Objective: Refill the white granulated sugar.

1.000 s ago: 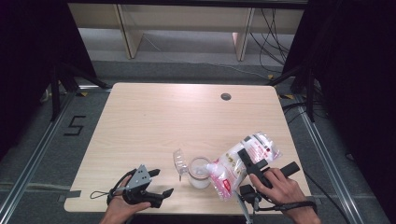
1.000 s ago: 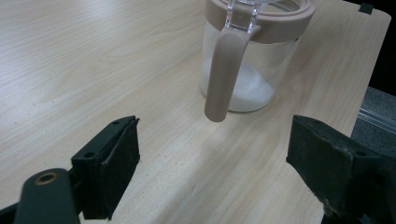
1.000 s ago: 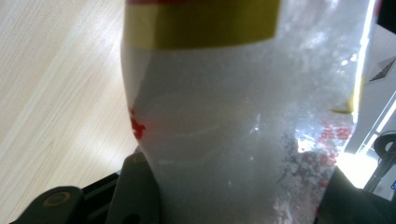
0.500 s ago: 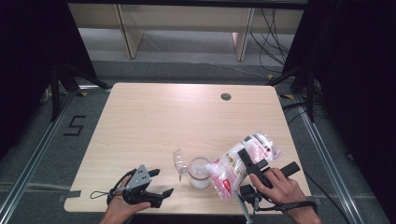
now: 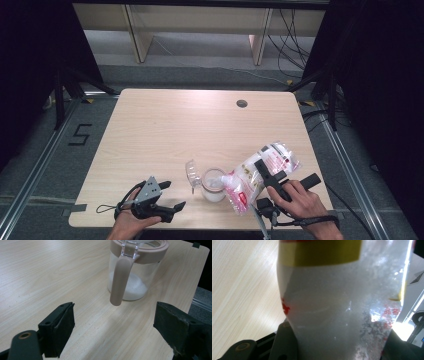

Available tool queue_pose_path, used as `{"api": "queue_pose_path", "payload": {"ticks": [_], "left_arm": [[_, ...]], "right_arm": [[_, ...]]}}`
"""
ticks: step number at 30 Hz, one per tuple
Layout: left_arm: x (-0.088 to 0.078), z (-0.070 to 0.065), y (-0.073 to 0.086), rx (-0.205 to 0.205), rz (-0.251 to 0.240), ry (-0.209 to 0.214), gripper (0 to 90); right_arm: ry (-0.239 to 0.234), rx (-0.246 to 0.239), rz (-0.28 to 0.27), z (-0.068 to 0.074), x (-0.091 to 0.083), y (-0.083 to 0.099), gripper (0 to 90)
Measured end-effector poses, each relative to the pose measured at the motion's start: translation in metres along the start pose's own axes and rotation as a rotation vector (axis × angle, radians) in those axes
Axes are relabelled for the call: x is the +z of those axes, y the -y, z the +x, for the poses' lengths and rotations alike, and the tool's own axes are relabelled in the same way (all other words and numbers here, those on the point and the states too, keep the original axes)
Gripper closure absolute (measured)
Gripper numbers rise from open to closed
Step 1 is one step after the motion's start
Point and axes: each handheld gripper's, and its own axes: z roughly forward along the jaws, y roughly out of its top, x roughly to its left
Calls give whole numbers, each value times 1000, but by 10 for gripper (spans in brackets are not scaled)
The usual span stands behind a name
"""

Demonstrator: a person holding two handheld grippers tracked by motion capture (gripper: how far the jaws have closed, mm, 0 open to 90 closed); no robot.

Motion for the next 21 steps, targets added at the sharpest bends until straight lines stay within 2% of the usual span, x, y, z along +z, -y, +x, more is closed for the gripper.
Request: {"api": "queue_pose_path", "payload": {"ticks": [21], "left_arm": [[0,0,0,2,1,-1,165]], "right_arm": [[-8,6,3,1,0,1,589]]}}
